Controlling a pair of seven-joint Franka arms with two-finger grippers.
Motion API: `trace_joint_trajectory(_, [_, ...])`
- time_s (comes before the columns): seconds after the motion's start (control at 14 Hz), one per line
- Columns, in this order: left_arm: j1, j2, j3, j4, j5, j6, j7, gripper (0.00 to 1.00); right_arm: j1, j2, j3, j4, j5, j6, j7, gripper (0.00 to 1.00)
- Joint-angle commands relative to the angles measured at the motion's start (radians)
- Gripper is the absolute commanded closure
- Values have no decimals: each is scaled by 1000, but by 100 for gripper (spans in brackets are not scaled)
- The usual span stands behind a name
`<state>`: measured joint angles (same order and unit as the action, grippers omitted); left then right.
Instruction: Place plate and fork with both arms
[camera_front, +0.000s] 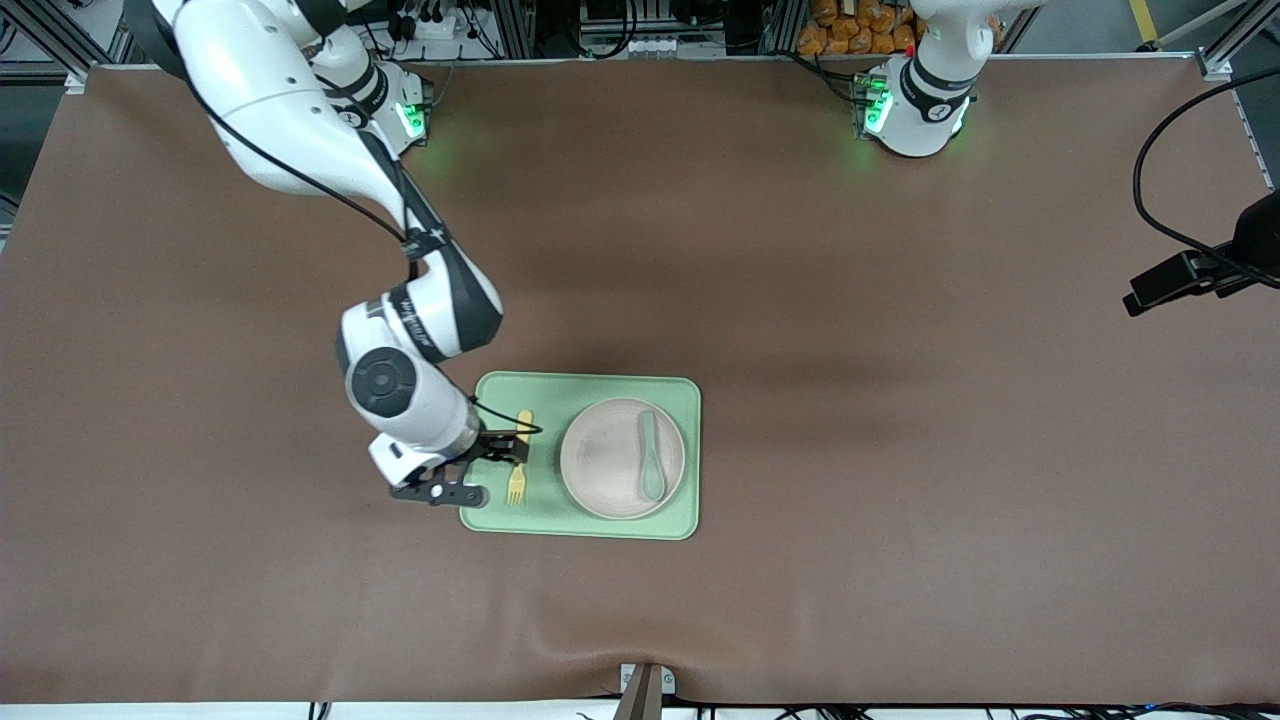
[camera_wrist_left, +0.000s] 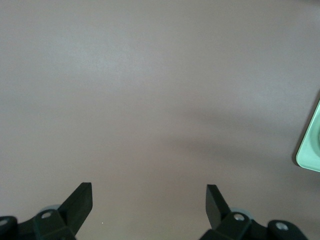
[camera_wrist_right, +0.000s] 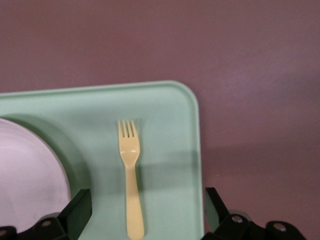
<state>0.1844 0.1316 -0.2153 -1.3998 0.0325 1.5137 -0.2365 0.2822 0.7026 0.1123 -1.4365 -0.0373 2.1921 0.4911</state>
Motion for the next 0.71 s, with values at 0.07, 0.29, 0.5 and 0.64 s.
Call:
trace_joint_trajectory(0.07, [13,-20,-4,-13,-19,7,25,0,-147,-101,92,-7,11,-115,-54,0])
trace_joint_trajectory(0.29, [20,-39,-4,-19,-20,0,69,0,-190,-164,93,-7,10,-185,-135,0])
trace_joint_trajectory(0.5, [17,-73,-6,-54,-17,2,71,0,-227,-242,104,-7,13,-257,-140,0])
trace_joint_trajectory(0.64, [17,-101,-6,-88,-14,13,72,0,-259,-299,107,-7,14,-308,-152,0])
